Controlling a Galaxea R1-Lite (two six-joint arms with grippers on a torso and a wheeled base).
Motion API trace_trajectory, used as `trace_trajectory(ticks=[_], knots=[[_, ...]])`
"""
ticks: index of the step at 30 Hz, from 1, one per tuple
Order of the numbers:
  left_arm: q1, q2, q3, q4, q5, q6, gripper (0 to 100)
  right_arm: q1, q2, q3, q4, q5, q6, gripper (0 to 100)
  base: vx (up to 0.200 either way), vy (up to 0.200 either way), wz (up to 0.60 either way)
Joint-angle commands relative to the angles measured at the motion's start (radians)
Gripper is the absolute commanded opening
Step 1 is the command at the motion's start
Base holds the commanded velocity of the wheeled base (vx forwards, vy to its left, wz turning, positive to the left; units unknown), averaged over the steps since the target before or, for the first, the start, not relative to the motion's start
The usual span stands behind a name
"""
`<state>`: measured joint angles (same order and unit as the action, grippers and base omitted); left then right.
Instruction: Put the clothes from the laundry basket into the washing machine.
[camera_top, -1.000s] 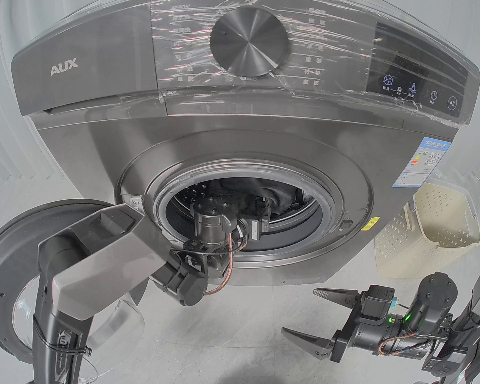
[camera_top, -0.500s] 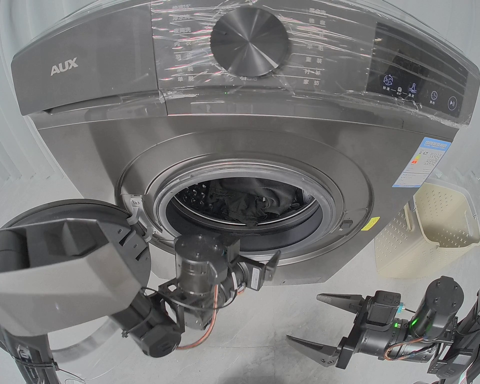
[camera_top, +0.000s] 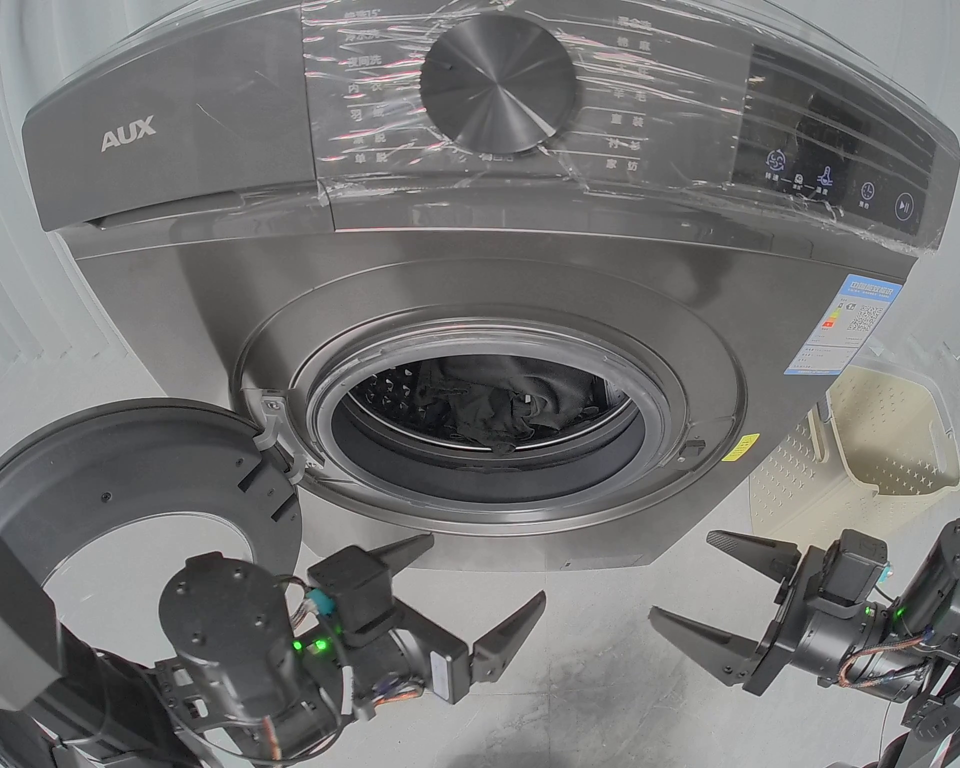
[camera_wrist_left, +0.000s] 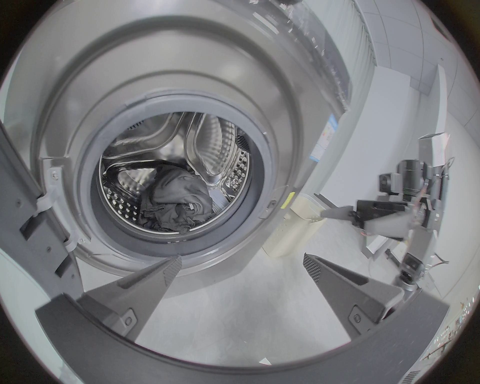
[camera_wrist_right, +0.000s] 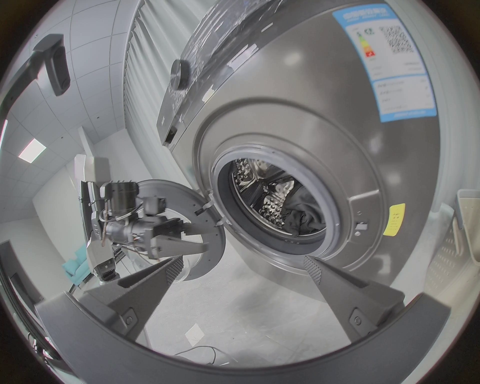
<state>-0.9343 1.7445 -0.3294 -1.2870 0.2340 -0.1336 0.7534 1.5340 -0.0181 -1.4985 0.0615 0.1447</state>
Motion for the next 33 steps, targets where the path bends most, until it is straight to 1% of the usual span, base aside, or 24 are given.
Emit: trace_trajectory(ticks=[1,2,6,9,10,11,12,13,14,15,16,18,19,20,21,24,28,29,31,32,33], knots=[[-0.023,-0.140,0.096,-0.005,-0.007,-0.015,100,-0.023,-0.126,0.018,0.055,-0.022,-0.002,100,0.000,0.000,0.00],[-0.023,-0.148,0.105,-0.005,-0.004,-0.020,100,-0.025,-0.138,0.018,0.078,-0.035,0.000,100,0.000,0.000,0.00],[-0.018,-0.206,0.148,-0.005,0.007,-0.017,100,-0.036,-0.216,0.018,0.196,-0.100,0.004,100,0.000,0.000,0.00],[-0.011,-0.267,0.171,-0.005,0.010,-0.008,100,-0.048,-0.278,0.018,0.287,-0.114,0.003,100,-0.200,0.000,0.00],[-0.008,-0.296,0.176,-0.002,0.013,-0.006,100,-0.065,-0.295,0.018,0.308,-0.114,0.004,100,-0.200,0.000,0.00],[-0.005,-0.327,0.179,0.002,0.021,0.003,100,-0.083,-0.308,0.018,0.325,-0.114,0.004,100,-0.200,0.000,0.00],[0.008,-0.375,0.182,0.014,0.028,0.029,100,-0.111,-0.327,0.018,0.343,-0.111,0.004,100,-0.200,0.000,0.00],[0.037,-0.425,0.187,0.023,0.024,0.060,100,-0.135,-0.345,0.018,0.365,-0.108,0.006,100,-0.200,0.000,0.00],[0.072,-0.468,0.187,0.041,0.019,0.083,100,-0.167,-0.371,0.018,0.400,-0.103,0.007,100,-0.200,0.000,0.00],[0.095,-0.502,0.190,0.066,0.018,0.095,100,-0.184,-0.391,0.018,0.429,-0.101,0.009,100,-0.200,0.000,0.00],[0.112,-0.537,0.193,0.103,0.018,0.101,100,-0.210,-0.428,0.018,0.480,-0.100,0.009,100,0.000,0.000,0.00],[0.127,-0.597,0.205,0.163,0.016,0.106,100,-0.232,-0.494,0.018,0.570,-0.097,0.009,100,0.000,0.000,0.00],[0.127,-0.597,0.205,0.163,0.016,0.106,100,-0.232,-0.494,0.018,0.570,-0.097,0.009,100,0.000,0.000,0.00],[0.132,-0.634,0.220,0.189,0.016,0.104,100,-0.235,-0.545,0.018,0.627,-0.097,0.006,100,0.000,0.000,0.00],[0.138,-0.678,0.242,0.219,0.016,0.103,100,-0.236,-0.640,0.017,0.698,-0.098,-0.007,100,0.000,0.000,0.00],[0.172,-0.724,0.277,0.230,0.014,0.104,100,-0.250,-0.727,0.017,0.768,-0.104,-0.008,100,-0.200,0.000,0.00],[0.247,-0.826,0.323,0.236,0.011,0.111,100,-0.353,-0.864,0.017,0.877,-0.101,0.000,100,0.000,0.000,0.00],[0.261,-0.852,0.329,0.253,0.007,0.114,100,-0.375,-0.894,0.017,0.906,-0.100,0.000,100,0.000,0.000,0.00],[0.293,-0.913,0.329,0.341,0.004,0.112,100,-0.425,-0.976,0.017,0.985,-0.095,-0.002,100,-0.100,0.000,0.00],[0.307,-0.931,0.329,0.370,0.004,0.108,100,-0.436,-0.999,0.017,1.005,-0.094,-0.002,100,-0.200,0.000,0.00],[0.307,-0.931,0.329,0.370,0.004,0.108,100,-0.436,-0.999,0.017,1.005,-0.094,-0.002,100,0.000,0.000,0.00]])
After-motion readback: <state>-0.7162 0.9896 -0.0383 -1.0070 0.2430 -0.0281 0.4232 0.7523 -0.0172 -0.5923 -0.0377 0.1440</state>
